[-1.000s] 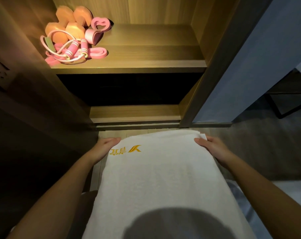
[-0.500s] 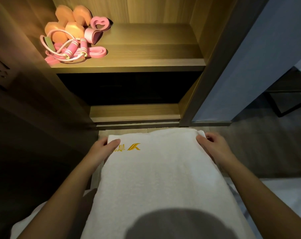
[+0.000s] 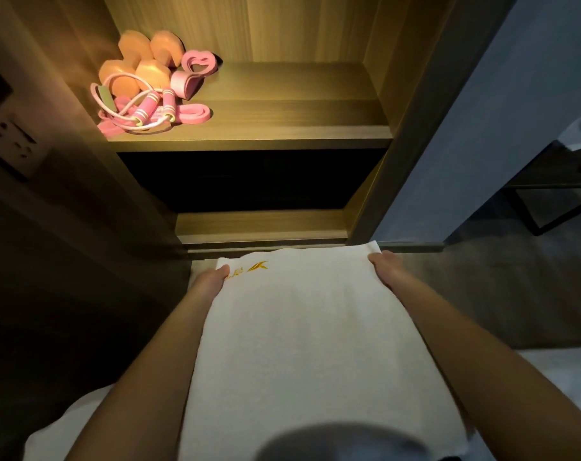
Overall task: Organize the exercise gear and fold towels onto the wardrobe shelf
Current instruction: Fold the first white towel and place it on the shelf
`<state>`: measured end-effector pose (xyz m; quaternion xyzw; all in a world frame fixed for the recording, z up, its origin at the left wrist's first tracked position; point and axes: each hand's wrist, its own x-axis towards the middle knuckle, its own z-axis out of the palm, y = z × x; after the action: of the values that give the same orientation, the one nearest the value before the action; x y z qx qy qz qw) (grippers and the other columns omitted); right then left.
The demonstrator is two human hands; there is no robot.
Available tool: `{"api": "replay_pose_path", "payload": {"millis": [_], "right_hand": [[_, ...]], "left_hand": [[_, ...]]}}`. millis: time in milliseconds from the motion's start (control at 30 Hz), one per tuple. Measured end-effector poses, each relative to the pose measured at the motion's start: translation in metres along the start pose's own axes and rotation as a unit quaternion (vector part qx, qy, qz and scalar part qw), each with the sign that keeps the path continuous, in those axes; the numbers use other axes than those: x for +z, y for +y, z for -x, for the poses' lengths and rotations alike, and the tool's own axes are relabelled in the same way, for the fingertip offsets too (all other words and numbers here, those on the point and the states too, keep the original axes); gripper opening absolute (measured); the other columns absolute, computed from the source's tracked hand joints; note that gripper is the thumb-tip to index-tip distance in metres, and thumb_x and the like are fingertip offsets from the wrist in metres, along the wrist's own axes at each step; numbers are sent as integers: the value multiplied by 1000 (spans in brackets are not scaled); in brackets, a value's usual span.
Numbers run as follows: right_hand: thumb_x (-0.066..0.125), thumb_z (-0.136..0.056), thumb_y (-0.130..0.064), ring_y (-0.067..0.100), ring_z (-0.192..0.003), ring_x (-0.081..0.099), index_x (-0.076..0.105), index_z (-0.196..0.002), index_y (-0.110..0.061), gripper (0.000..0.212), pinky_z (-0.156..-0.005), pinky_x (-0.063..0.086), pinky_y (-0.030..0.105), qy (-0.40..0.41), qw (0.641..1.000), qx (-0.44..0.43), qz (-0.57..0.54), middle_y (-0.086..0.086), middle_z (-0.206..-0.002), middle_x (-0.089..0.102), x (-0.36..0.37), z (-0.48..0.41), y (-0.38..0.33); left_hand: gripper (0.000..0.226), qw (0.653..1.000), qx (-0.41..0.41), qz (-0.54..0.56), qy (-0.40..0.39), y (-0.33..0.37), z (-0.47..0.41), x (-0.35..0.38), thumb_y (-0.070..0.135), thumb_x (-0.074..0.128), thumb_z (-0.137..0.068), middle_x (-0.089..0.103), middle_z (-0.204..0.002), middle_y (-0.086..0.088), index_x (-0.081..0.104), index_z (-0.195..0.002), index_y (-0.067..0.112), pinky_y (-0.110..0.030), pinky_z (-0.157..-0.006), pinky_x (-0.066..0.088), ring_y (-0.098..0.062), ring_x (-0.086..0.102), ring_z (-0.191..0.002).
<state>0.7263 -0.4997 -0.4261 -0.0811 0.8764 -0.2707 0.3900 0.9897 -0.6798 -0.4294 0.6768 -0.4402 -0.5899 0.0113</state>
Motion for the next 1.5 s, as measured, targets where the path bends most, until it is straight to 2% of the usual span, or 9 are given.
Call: {"api": "replay_pose_path", "payload": {"millis": [167, 333, 600, 667, 833, 933, 1067, 1233, 1500], "right_hand": [[40, -102, -44, 28, -108, 56, 46, -140, -15, 48, -92, 43, 41, -28, 1000, 0, 3, 11, -137, 54, -6, 3, 4], [56, -91, -56, 30, -94, 69, 65, -115, -17, 47, -82, 54, 43, -156, 976, 56, -143, 8, -99, 75, -32, 47, 30], [95, -47, -40, 32, -104, 68, 54, -129, -7, 98, -75, 58, 37, -387, 900, 45, -195, 18, -117, 69, -72, 130, 110], [91, -59, -35, 29, -113, 64, 51, -133, -10, 88, -82, 56, 32, -416, 890, -18, -184, 12, -124, 66, -78, 145, 121], [64, -92, -34, 20, -115, 64, 50, -133, -25, 45, -90, 55, 37, -327, 928, -128, -126, -1, -126, 66, -81, 159, 130], [63, -86, -42, 16, -110, 66, 54, -130, -23, 48, -96, 53, 40, -294, 944, -136, -63, -6, -120, 69, -81, 164, 144], [78, -79, -43, 15, -116, 62, 52, -131, -27, 60, -100, 51, 39, -330, 926, -179, 36, -9, -123, 65, -88, 177, 155], [74, -75, -38, 5, -116, 59, 58, -126, -31, 54, -103, 48, 31, -206, 932, -293, 59, -17, -124, 64, -84, 189, 159], [67, -85, -22, 12, -115, 62, 56, -130, -22, 46, -90, 53, 25, -189, 916, -344, -76, -8, -124, 66, -83, 177, 157]], "left_hand": [[34, 1000, -16, 5, 2, 5, 0, 1, 43, 55, -96, 68, -99, -8, 59, -105, 10, -37, -94, 52, -23, 68, -93], [30, 994, -32, 50, -93, -20, 40, -20, 46, 64, -89, 75, -92, -9, 61, -97, 17, -35, -72, 53, -26, 70, -86], [55, 987, -32, -6, -160, -102, 127, -67, 47, 72, -65, 73, -99, -14, 62, -109, 15, -40, -69, 48, -34, 64, -98], [57, 988, -14, 13, -152, -119, 139, -74, 43, 72, -64, 69, -107, -17, 63, -111, 13, -42, -71, 49, -38, 62, -102], [32, 992, 83, 73, -67, -130, 148, -76, 35, 71, -75, 74, -91, -8, 66, -100, 14, -36, -65, 50, -32, 65, -92], [28, 989, 109, 79, -59, -137, 149, -73, 36, 70, -78, 72, -100, -9, 66, -98, 17, -36, -69, 50, -30, 65, -96], [60, 980, 144, 78, -112, -145, 155, -78, 47, 83, -57, 73, -104, -8, 64, -107, 20, -37, -72, 53, -29, 69, -96], [107, 963, 209, -48, -164, -162, 161, -94, 58, 89, -19, 69, -105, 4, 55, -115, 25, -22, -67, 53, -18, 66, -98], [46, 951, 286, 51, -102, -162, 155, -88, 27, 77, -66, 75, -100, 7, 63, -109, 21, -30, -76, 53, -18, 70, -96]]}}
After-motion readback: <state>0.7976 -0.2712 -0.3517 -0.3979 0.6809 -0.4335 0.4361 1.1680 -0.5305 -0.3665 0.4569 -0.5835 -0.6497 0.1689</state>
